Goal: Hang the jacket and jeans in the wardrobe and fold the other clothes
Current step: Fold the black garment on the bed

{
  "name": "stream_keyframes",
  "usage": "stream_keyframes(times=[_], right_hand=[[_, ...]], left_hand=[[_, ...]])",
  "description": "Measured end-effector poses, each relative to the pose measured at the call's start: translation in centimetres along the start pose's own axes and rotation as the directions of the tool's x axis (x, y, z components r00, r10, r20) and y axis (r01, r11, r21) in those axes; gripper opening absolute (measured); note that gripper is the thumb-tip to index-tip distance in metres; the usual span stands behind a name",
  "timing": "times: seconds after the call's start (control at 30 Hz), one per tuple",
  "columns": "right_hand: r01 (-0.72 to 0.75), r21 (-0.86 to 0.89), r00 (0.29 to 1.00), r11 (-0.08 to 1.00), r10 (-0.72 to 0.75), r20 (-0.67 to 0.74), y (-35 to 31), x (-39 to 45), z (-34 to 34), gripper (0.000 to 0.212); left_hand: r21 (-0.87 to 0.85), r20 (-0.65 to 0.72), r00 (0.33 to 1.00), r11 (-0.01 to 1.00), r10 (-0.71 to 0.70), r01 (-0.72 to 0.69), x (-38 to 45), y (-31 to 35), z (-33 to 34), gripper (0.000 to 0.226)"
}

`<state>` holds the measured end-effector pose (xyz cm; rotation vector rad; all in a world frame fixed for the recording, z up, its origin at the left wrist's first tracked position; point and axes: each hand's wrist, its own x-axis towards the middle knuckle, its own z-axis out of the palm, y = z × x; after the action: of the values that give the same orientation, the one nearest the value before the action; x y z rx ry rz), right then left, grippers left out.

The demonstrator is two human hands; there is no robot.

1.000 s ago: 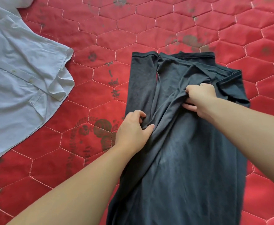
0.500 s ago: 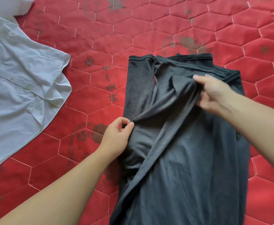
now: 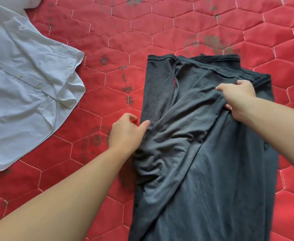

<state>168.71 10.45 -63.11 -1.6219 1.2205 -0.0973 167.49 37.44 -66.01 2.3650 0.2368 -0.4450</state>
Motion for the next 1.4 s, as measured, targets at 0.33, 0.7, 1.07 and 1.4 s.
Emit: stream_keyframes(times=[0.33,0.7,1.07,1.4], right_hand=[[0.673,-0.364,0.739,0.644,-0.601,0.305,0.4,-5.9,2.5,0.018],[0.612,-0.512,0.789,0.603,-0.424,0.444,-0.3,-5.8,5.9,0.015],[-0.496,0.658,0.857,0.566,0.196,0.477,2.7,-1.3,-0.6,0.033],[0.491,-0.507,0.871,0.708,-0.377,0.316,1.9,-2.0,-0.3,0.021]], left_hand=[[-0.380,0.031,0.985,0.913,0.172,-0.148,-1.3,2.5,0.0,0.023],[0.014,0.323,0.836,0.881,0.444,-0.473,-5.3,2.3,2.4,0.029],[0.032,0.352,0.784,0.831,0.510,-0.555,-7.7,-1.6,1.5,0.035],[0.089,0.246,0.844,0.856,0.477,-0.510,-8.3,-2.1,1.9,0.034]])
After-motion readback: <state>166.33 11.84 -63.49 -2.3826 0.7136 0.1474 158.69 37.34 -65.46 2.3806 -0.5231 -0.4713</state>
